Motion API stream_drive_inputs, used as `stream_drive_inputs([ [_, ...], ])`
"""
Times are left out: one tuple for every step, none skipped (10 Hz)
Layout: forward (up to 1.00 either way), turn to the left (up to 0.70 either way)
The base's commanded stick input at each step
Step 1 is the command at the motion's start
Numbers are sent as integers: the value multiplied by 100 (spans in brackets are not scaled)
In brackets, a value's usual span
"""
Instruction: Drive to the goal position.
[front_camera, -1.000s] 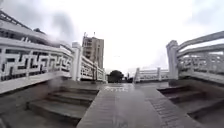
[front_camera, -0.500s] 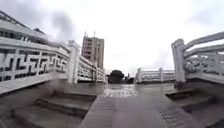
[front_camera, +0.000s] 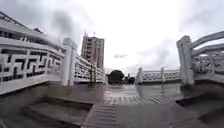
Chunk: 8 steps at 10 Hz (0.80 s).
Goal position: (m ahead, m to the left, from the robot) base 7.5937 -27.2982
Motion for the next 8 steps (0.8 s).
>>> stream_drive_inputs([
  [60, 0],
  [60, 0],
  [60, -1],
  [60, 0],
  [60, 0],
  [60, 0],
  [60, 0],
  [60, 0],
])
